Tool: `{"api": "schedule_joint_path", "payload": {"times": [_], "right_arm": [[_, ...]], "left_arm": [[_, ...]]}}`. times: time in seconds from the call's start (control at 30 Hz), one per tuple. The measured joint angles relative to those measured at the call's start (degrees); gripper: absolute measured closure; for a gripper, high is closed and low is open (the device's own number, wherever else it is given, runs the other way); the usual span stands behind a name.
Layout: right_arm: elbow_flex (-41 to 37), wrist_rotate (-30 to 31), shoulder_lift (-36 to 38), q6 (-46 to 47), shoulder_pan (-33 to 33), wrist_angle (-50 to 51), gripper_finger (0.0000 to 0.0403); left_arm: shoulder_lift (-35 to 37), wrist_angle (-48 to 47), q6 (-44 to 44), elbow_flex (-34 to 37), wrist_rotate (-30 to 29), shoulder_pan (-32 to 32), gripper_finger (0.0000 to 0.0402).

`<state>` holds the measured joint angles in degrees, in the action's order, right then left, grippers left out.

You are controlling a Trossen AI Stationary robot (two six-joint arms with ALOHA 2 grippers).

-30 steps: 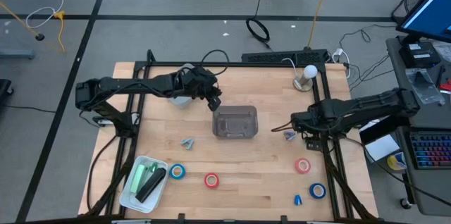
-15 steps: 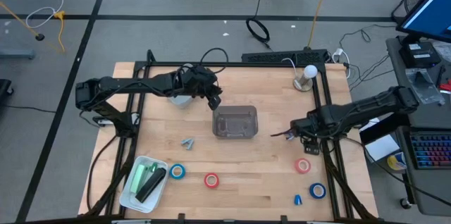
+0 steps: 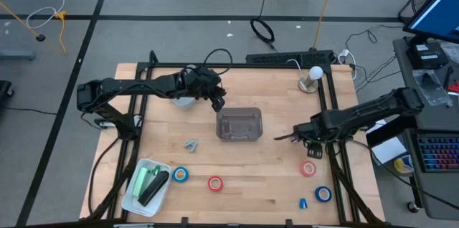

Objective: Pick and place Stapler, Stapler remover, tape
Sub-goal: Put the green stapler into the white bin

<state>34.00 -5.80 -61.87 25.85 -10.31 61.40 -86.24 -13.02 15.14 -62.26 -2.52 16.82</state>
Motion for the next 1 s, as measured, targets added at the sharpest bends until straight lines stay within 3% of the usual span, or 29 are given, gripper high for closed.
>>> {"api": "schedule_joint_path", "payload": {"times": [0.73,1.0], "right_arm": [[-0.02,0.12,-0.42,0.04,0.04,-1.83,0.0314],[-0.02,0.11,-0.42,0.08,0.04,-1.85,0.0339]], "left_arm": [[0.0,-0.39,-0.5,-0.07,-0.11,-0.03,0.033],[0.0,-0.4,-1.39,-0.07,-0.09,-0.05,0.033]]}}
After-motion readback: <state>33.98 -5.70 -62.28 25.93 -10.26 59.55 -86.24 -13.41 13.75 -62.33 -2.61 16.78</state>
